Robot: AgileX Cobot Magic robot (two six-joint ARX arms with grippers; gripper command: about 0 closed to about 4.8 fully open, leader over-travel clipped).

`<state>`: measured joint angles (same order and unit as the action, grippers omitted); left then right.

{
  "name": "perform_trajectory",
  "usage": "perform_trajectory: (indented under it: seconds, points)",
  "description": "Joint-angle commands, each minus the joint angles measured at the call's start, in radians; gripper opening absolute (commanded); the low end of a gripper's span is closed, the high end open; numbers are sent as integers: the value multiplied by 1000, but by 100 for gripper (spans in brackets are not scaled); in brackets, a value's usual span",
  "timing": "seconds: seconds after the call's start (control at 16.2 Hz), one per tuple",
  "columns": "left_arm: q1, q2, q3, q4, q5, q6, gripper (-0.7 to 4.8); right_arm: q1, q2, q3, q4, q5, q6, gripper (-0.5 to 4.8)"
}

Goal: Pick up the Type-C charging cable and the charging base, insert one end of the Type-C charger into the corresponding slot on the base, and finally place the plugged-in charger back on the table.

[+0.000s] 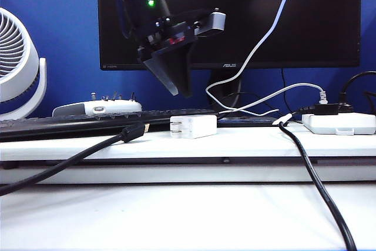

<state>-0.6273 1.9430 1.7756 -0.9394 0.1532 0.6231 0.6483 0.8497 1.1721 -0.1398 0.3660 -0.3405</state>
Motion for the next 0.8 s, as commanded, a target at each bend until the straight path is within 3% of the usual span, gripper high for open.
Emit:
perform_trajectory:
  seconds: [0.06,0.18,0.55,0.8]
  points:
    - [0,-5,5,-23,-3,194,350,1,-4,5,16,-3,4,0]
    - [0,2,5,-15,-68,215,350,1,-8,5,14,-3,4,0]
    - [0,61,4,-3,-108,206,350,1,-20,5,8,-2,3,0]
    - [-26,65,5,-10,66,129,350,1,-21,5,9,-3,3,0]
